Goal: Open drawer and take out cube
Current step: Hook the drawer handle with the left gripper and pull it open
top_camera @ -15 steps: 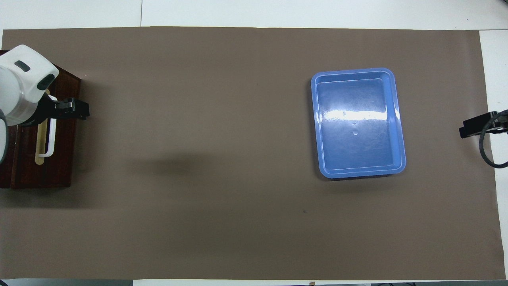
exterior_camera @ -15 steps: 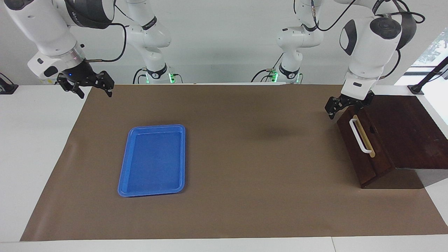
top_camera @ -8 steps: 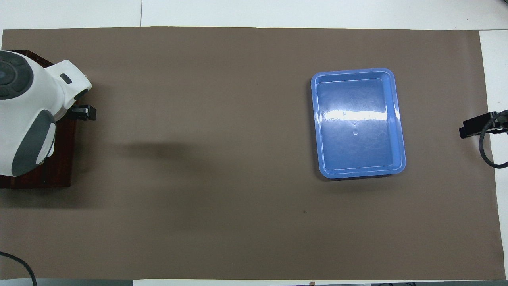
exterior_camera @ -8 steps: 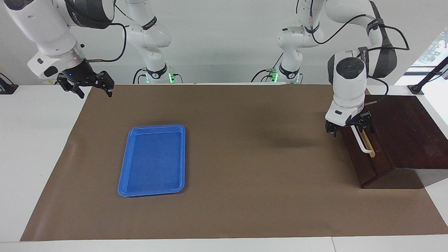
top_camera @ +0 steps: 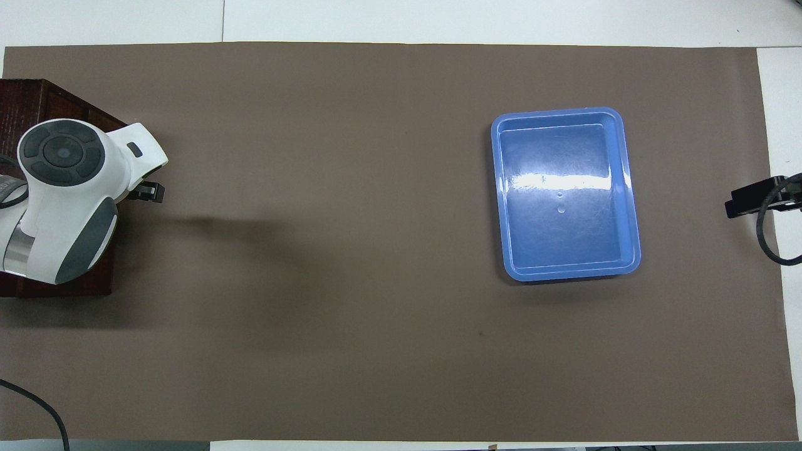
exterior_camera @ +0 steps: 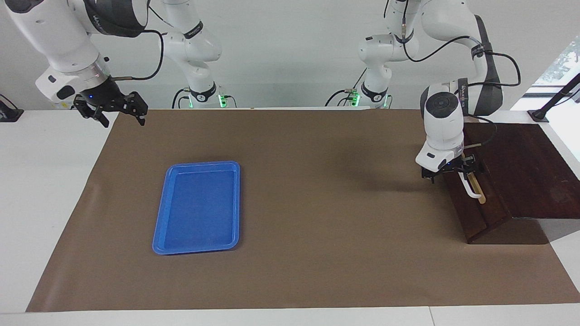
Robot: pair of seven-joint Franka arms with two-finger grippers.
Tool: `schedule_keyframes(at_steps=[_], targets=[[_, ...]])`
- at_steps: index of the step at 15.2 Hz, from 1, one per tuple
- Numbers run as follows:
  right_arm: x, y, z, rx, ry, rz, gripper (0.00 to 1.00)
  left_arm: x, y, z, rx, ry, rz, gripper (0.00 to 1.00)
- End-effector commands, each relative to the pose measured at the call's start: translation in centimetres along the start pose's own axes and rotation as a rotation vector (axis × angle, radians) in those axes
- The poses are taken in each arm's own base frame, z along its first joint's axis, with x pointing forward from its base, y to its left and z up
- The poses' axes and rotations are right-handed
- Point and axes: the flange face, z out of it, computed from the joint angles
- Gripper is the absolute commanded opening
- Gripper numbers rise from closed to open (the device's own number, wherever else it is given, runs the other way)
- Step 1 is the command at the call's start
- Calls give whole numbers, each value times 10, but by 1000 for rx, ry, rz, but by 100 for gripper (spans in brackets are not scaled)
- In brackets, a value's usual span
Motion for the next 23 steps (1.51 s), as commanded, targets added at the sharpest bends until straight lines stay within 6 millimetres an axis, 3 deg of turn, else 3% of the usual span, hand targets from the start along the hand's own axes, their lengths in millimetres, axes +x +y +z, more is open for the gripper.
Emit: schedule_keyframes(at_steps=[1, 2, 5, 8, 10, 15, 20, 23], targets=[[-7, -2, 0, 4, -13, 10, 100, -6, -10, 4, 14, 16, 42, 100], [-7, -2, 0, 4, -13, 10, 100, -7, -14, 7, 11, 23, 37, 100], [-8, 0, -1, 4, -12, 13, 100, -16, -7, 25, -13, 45, 46, 100], [-7, 0, -1, 4, -10, 14, 100, -14, 3, 33, -23, 39, 47, 100], [-7, -1, -1, 3, -10, 13, 100, 0, 18, 18, -35, 76, -30, 100], [-7, -1, -1, 3, -10, 13, 100, 14, 87, -28, -142, 70, -140, 100], [-7, -4, -2, 2, -6, 4, 100, 16, 110, -46, -164, 62, -153, 100], [-7, -3, -2, 3, -7, 5, 100, 19, 104, -52, -159, 46, -165, 100]])
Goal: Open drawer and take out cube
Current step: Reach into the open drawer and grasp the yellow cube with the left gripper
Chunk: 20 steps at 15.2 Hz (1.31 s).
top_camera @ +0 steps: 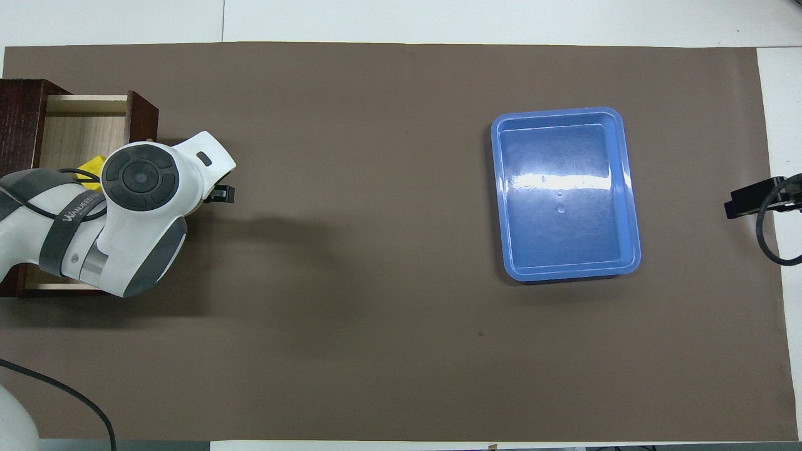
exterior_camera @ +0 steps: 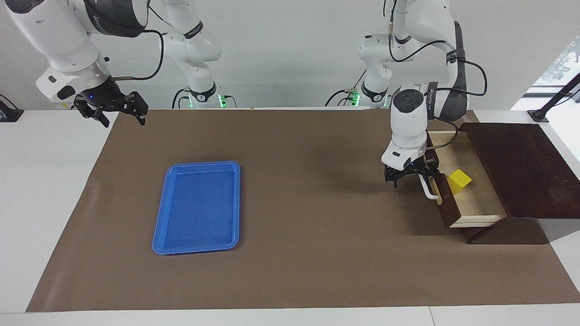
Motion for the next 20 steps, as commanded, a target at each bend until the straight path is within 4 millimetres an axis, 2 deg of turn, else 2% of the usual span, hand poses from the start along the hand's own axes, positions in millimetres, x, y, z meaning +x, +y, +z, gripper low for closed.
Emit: schedule_keyframes(at_steps=[1, 2, 3, 5, 6, 8, 9, 10, 11, 13, 15, 17, 20], targets=[[-6, -2, -2, 2, -3, 11, 100, 21, 2, -23, -12, -41, -53, 100], [-6, -2, -2, 2, -3, 11, 100, 35, -4, -37, -33, -85, -97, 100], [-6, -3, -3, 1, 2, 9, 100, 52, -18, -67, -67, -104, -153, 100], [-5, -2, -3, 1, 3, 8, 100, 72, -43, -92, -97, -150, -222, 100], [-5, -1, -3, 2, 3, 8, 100, 78, -75, -96, -96, -144, -277, 100], [-6, 0, -3, 2, 2, 9, 100, 78, -153, -78, -129, -150, -421, 100], [-7, 1, -3, 2, 0, 17, 100, 79, -183, -72, -136, -124, -471, 100], [-7, 1, -2, 3, -3, 18, 100, 78, -202, -64, -140, -93, -503, 100], [-7, 0, -2, 3, -3, 12, 100, 70, -208, -49, -139, -94, -519, 100], [-6, -2, -2, 2, -3, 6, 100, 57, -213, -35, -139, -79, -533, 100], [-6, -4, -2, 2, -1, 6, 100, 49, -205, -17, -144, -65, -620, 100], [-6, -5, -2, 2, -4, 3, 100, 52, -197, -10, -149, -60, -739, 100], [-7, -5, -2, 2, -4, 2, 100, 51, -188, -11, -148, -78, -736, 100]])
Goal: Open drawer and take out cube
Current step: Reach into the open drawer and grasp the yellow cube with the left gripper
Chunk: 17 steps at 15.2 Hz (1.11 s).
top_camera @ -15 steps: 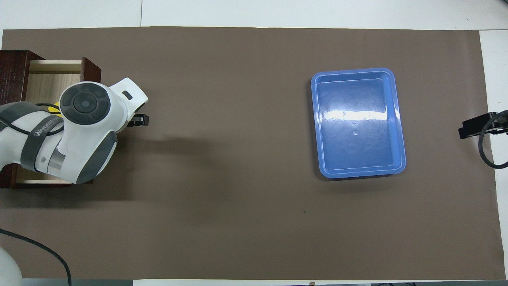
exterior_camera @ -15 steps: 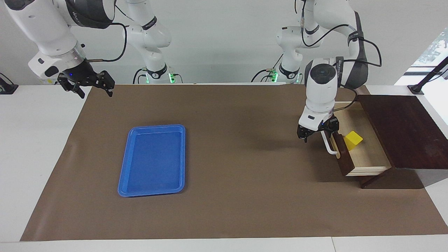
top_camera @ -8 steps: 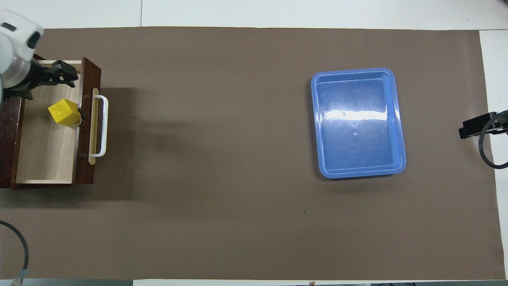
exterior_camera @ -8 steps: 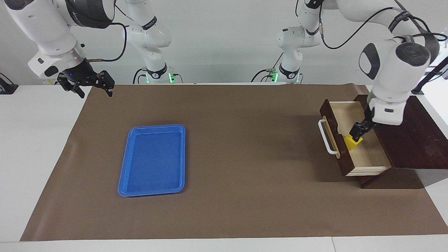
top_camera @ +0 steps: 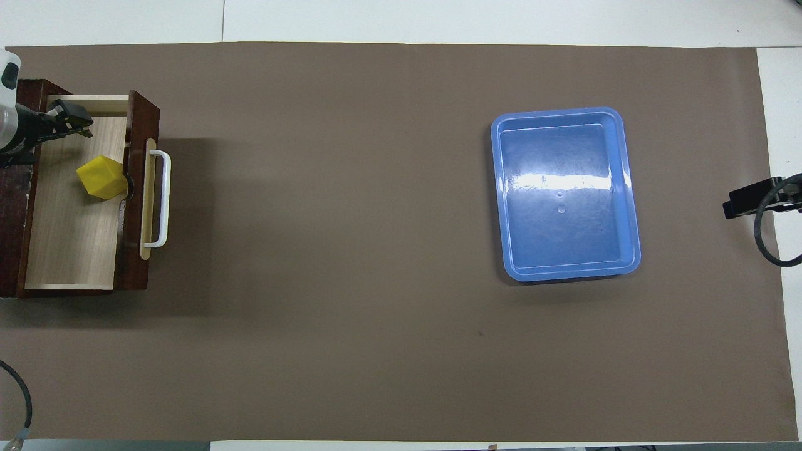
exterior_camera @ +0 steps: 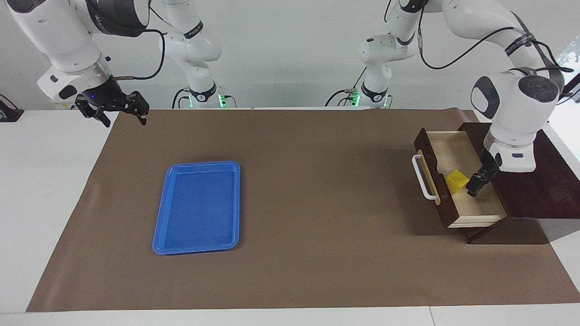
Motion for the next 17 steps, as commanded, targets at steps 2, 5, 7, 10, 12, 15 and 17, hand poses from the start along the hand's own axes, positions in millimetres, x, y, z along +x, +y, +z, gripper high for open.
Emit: schedule_keyframes(at_steps=[2, 5, 7, 10, 12, 15, 17], targets=[[-7, -2, -2, 2, -4, 10, 100, -17, 6, -5, -2, -11, -8, 100], [-7, -2, -1, 2, -5, 12, 100, -24, 4, 4, 5, -19, 6, 100], [-7, -2, 0, 3, -7, 10, 100, -29, -2, 11, 9, -20, 8, 100], [-7, -3, 0, 4, -6, 12, 100, -36, -6, 16, 13, -27, 10, 84], [-7, -3, 0, 4, -6, 12, 100, -37, -5, 16, 16, -34, 9, 29], [-10, -3, 2, 4, -10, 15, 100, -19, -7, -9, 30, -45, -9, 0], [-12, -4, 5, 6, -14, 28, 100, 3, 4, -36, 56, -85, -23, 0]])
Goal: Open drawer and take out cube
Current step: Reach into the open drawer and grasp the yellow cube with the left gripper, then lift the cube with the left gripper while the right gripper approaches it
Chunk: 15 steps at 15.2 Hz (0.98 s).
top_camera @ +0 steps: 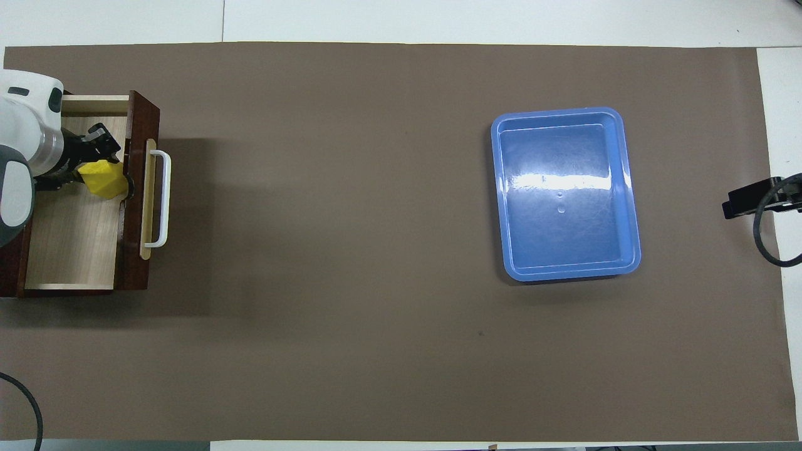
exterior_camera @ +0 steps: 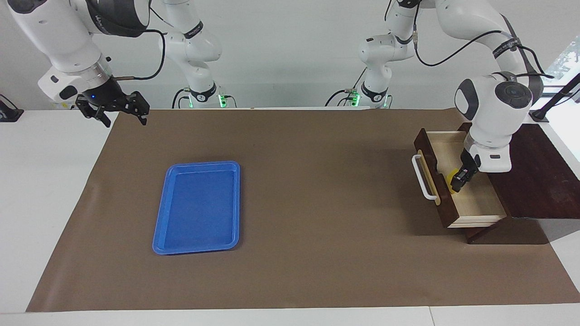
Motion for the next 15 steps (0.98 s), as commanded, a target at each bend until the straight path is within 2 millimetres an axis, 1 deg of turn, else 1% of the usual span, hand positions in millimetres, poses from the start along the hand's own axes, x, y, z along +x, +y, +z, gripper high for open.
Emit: schedule_keyframes(at_steps=[1, 2, 3, 4, 5, 6, 7, 9, 10, 11, 13, 14, 15], targets=[[-12, -4, 6, 6, -11, 75, 100, 25, 11, -43, 26, -62, -31, 0], [-13, -7, 8, 13, -7, 154, 100, 22, 15, -54, 34, -97, -29, 0], [-14, -20, 12, 48, -5, 242, 100, 17, 21, -68, 29, -111, -40, 0], [-15, -39, 21, 83, -6, 351, 100, 11, 24, -80, 25, -115, -94, 0], [-18, -50, 30, 107, -11, 445, 100, 2, 32, -86, 25, -125, -164, 0], [-24, -71, 38, 134, -12, 516, 100, -12, 40, -104, 11, -123, -221, 0], [-26, -99, 49, 170, -28, 606, 100, -29, 56, -119, -9, -127, -281, 0], [-25, -130, 58, 231, -58, 767, 100, -62, 86, -134, -20, -139, -444, 0], [-23, -146, 63, 257, -84, 834, 100, -84, 104, -138, -22, -164, -538, 0], [-19, -157, 71, 287, -108, 906, 100, -105, 120, -139, -23, -187, -620, 0], [-9, -186, 89, 339, -170, 1036, 100, -152, 147, -140, -20, -241, -747, 0], [-3, -202, 99, 361, -198, 1088, 100, -186, 160, -137, -32, -241, -768, 0], [3, -216, 109, 387, -226, 1142, 100, -219, 173, -129, -70, -230, -792, 0]])
